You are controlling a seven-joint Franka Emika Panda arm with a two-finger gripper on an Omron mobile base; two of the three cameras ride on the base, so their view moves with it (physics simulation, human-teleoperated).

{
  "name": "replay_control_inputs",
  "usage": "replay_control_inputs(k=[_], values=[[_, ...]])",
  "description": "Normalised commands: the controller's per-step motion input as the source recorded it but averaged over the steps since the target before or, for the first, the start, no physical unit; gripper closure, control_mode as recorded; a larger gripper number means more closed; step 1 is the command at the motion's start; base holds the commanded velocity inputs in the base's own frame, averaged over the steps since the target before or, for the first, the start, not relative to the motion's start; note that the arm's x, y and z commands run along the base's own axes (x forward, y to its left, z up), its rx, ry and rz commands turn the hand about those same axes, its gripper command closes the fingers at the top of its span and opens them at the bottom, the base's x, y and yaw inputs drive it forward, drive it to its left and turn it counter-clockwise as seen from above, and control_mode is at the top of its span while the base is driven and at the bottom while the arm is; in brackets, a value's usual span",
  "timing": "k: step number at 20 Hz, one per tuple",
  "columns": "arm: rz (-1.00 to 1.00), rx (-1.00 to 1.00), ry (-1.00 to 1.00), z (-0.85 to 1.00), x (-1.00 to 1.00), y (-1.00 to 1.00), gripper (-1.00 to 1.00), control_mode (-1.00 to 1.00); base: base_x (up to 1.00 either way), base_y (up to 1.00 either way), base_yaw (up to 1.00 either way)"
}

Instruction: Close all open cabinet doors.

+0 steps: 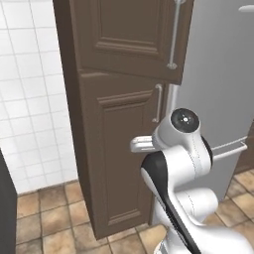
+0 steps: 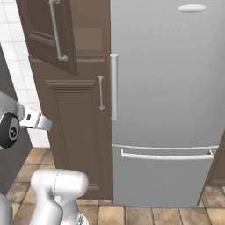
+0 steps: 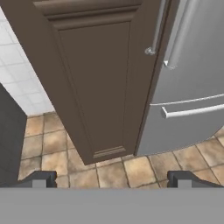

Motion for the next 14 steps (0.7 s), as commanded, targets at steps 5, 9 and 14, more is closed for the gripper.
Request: replay_control_inputs(k=[5, 9, 14], values=[[0.00, 0.00, 0.00, 0.00, 0.00, 0.00, -1.00, 1.00, 0.53, 0.28, -0.17], [0.00, 0.00, 0.00, 0.00, 0.00, 0.00, -1.00, 1.00, 0.53, 0.02, -0.07], [0.00, 0.00, 0.00, 0.00, 0.00, 0.00, -1.00, 1.00, 0.35, 0.00, -0.02]])
